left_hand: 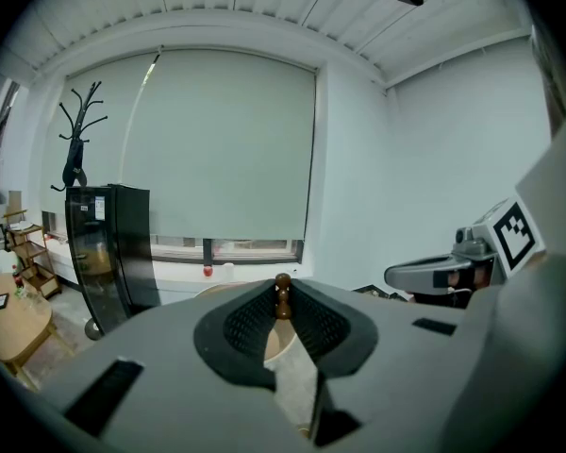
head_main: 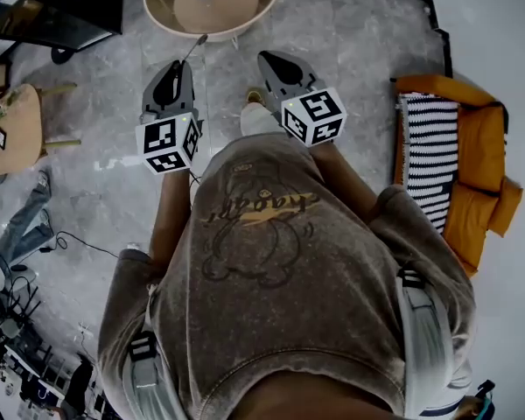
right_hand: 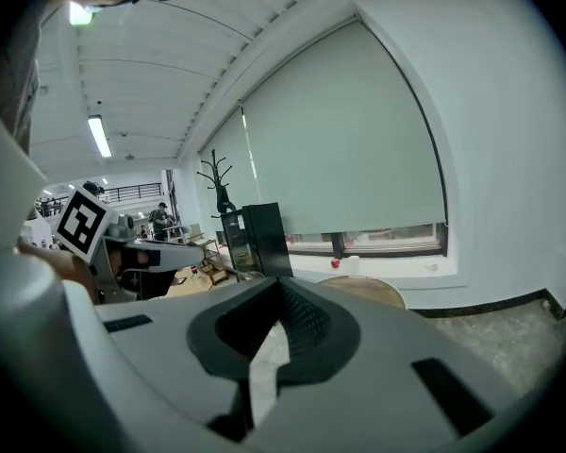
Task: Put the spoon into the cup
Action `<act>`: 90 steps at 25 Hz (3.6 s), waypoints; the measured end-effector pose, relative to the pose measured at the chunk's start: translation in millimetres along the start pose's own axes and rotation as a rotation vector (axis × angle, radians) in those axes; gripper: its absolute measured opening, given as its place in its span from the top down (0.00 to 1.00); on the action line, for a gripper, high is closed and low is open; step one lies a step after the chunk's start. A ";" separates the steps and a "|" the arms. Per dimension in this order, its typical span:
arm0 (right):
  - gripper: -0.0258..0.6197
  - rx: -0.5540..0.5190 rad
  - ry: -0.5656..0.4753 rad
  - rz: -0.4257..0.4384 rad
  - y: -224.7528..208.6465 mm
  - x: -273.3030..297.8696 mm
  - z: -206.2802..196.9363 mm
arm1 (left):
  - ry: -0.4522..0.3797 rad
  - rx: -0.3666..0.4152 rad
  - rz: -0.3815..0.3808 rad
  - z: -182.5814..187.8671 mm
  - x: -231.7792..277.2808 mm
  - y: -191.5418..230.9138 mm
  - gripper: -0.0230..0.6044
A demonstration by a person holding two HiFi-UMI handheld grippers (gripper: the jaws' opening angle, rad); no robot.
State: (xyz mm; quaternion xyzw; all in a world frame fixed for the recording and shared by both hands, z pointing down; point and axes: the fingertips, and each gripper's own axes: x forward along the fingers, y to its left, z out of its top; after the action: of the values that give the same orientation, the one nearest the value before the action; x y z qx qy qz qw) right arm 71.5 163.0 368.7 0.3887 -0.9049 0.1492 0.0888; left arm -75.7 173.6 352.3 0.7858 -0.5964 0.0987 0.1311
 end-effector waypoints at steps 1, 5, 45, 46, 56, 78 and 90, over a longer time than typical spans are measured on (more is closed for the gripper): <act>0.93 0.000 0.001 0.003 -5.4 4.6 3.2 | 0.002 -0.001 0.002 2.8 7.4 1.8 0.88; 0.93 -0.001 0.004 0.015 -28.4 20.5 17.2 | 0.009 -0.006 0.018 14.1 36.7 7.3 0.88; 0.93 -0.007 0.081 0.100 -149.2 208.1 71.2 | 0.016 -0.064 0.089 69.7 228.6 100.6 0.88; 0.93 -0.006 0.085 0.098 -150.6 214.6 73.4 | 0.019 -0.065 0.082 71.6 234.7 104.4 0.88; 0.93 0.012 0.092 0.059 -172.4 279.2 95.1 | 0.056 -0.054 0.015 85.8 295.5 144.2 0.88; 0.93 0.075 0.150 0.025 -195.4 348.6 75.8 | 0.160 -0.066 -0.057 58.8 364.3 189.4 0.88; 0.93 0.078 0.206 0.040 -214.4 384.1 38.1 | 0.228 -0.111 -0.060 -0.2 408.3 201.6 0.88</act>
State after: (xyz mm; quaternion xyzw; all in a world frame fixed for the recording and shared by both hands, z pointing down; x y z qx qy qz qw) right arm -35.7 -249.9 482.3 0.3561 -0.8921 0.2252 0.1633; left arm -159.9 -249.7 497.5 0.7784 -0.5584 0.1505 0.2442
